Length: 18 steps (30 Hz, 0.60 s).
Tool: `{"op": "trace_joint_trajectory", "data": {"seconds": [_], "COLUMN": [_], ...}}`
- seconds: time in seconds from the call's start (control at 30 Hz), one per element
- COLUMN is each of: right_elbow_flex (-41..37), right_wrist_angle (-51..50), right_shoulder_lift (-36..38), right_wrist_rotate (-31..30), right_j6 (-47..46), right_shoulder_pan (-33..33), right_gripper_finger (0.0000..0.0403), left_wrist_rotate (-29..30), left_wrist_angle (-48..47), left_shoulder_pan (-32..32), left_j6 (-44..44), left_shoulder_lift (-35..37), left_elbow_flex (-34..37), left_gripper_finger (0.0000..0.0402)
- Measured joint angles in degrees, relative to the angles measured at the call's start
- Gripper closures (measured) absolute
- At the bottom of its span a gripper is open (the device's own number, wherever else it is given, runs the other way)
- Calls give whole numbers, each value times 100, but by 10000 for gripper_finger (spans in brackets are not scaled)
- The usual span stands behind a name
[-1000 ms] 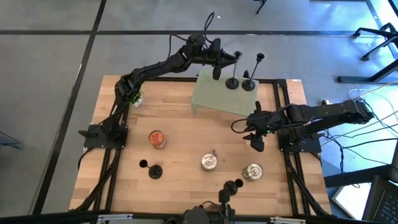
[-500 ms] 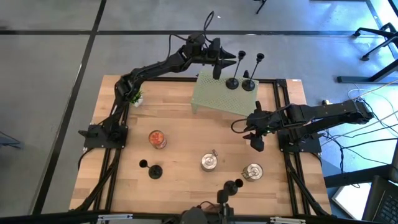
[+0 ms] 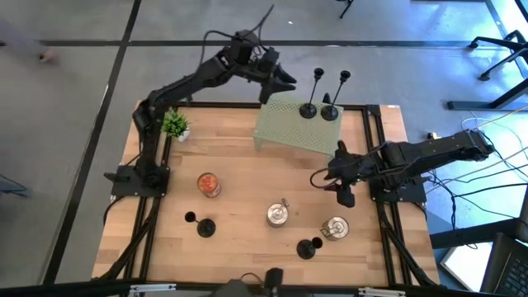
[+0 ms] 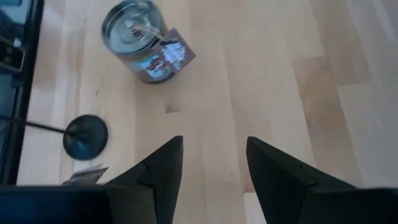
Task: Pick & Place candle stick holders
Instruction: Put the right black candle holder on the shelf
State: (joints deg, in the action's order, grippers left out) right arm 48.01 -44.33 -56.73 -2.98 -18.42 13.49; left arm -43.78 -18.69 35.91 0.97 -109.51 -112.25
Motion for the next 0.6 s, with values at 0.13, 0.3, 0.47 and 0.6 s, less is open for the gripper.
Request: {"op": "trace_joint_trajectory", "data": {"seconds": [0.13,0.3,0.47,0.6], "right_elbow_flex": [-63,-395,-809,-1385], "right_wrist_angle": [350,719,1118,2441], "right_shoulder_lift": [2,7,9,7], "right_wrist_rotate": [2,480,809,1331], "right_j6": [265,710,578,368], "right_shoulder_pan": [184,352,519,783], "right_gripper_finger": [222,222,222,222], "left_wrist_rotate": [-121,-101,-81,-58], "left_wrist_angle": [-1080,-2048,-2123,-1493], "left_shoulder_pan": [39,-112,-588,-956], "left_j6": [681,1427,1966,2119], "left_shoulder_lift": [555,1346,2171,2840], "left_elbow_flex": [0,298,1416,2683], "left_gripper_finger": [270,270,270,270]}}
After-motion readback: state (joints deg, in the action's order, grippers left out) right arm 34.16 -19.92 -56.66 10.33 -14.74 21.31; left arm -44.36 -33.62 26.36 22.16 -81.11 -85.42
